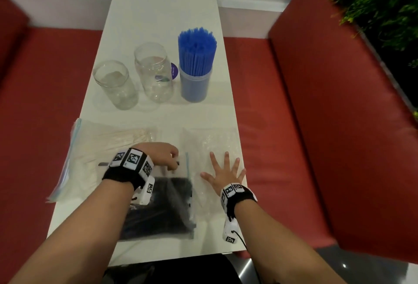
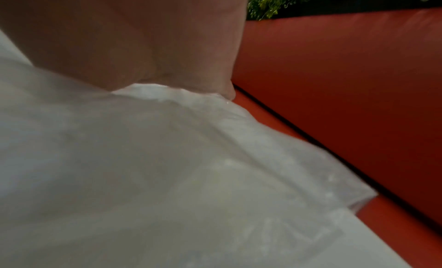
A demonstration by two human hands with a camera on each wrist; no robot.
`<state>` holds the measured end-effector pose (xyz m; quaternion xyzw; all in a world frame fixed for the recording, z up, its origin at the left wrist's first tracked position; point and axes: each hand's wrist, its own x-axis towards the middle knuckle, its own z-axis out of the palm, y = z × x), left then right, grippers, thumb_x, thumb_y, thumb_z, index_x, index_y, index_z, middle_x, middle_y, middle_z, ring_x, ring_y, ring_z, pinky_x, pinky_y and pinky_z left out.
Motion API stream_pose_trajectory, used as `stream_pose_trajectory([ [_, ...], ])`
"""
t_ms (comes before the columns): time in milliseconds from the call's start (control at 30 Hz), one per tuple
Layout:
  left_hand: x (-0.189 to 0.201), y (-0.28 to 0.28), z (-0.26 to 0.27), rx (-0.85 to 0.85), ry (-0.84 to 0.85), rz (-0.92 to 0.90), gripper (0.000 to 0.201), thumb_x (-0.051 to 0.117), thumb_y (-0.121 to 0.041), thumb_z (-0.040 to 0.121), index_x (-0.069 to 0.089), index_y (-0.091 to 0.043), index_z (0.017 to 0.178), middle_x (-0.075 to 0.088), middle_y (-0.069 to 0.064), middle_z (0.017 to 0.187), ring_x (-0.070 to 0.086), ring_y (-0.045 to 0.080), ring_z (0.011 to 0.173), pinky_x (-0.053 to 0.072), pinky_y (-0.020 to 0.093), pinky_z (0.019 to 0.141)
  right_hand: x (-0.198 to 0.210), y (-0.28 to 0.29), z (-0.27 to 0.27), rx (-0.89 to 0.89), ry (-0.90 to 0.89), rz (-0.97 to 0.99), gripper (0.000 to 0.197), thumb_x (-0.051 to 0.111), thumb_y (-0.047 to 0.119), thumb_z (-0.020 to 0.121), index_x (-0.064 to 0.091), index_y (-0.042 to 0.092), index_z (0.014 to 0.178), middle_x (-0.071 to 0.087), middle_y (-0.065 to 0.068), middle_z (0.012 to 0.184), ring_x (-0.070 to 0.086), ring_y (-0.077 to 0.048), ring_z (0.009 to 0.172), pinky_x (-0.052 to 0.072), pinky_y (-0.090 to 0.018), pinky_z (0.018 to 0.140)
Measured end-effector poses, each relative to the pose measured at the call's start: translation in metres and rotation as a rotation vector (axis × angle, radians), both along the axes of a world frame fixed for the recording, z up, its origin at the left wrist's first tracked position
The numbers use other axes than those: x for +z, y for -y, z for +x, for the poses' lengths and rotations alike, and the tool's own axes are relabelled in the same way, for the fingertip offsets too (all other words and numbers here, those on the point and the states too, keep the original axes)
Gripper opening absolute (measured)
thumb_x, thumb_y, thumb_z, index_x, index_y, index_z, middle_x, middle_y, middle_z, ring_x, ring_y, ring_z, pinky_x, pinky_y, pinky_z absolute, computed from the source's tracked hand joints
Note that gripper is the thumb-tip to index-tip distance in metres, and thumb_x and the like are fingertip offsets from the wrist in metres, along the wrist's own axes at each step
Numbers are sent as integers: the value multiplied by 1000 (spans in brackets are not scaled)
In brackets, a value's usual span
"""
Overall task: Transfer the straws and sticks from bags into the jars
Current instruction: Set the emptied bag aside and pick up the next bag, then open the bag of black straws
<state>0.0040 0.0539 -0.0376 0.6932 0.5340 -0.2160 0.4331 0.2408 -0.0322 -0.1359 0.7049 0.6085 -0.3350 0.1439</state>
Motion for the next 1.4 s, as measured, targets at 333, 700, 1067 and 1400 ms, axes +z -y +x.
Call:
stream_pose_trajectory([
  [333, 80, 14, -97, 357, 516, -204, 50, 80, -29, 63, 69, -7, 107, 77, 16, 102, 75, 29, 84, 53, 38, 88, 30, -19, -33, 75, 218, -47, 62, 45, 49, 100, 23, 35, 156, 8, -10, 167, -13, -47, 150, -10, -72, 113],
  [700, 116, 33, -167, 645, 1000, 146, 38, 84, -25, 78, 70, -1, 103, 73, 23, 108, 71, 32, 99, 56, 27, 87, 168, -77, -93, 51, -890, 236, 22, 60, 23, 100, 75, 8, 108, 74, -5, 93, 65, 1, 74, 49, -13, 72],
  [1067, 91, 31, -108, 958, 700, -59, 80, 57, -84, 75, 66, -18, 121, 72, 3, 119, 72, 27, 102, 60, 33, 73, 217, -82, -118, -240, -938, 141, 11, 49, 2, 101, 56, 1, 93, 64, -16, 68, 64, -27, 53, 57, -37, 56],
  [1400, 83, 24, -106, 1536, 1175, -320, 20, 45, -4, 104, 62, 7, 109, 75, 23, 90, 76, 28, 75, 64, 39, 67, 190, -75, -97, -858, -1361, 55, 41, 19, -23, 84, 53, 0, 84, 44, -8, 62, 46, -16, 50, 44, -23, 41],
])
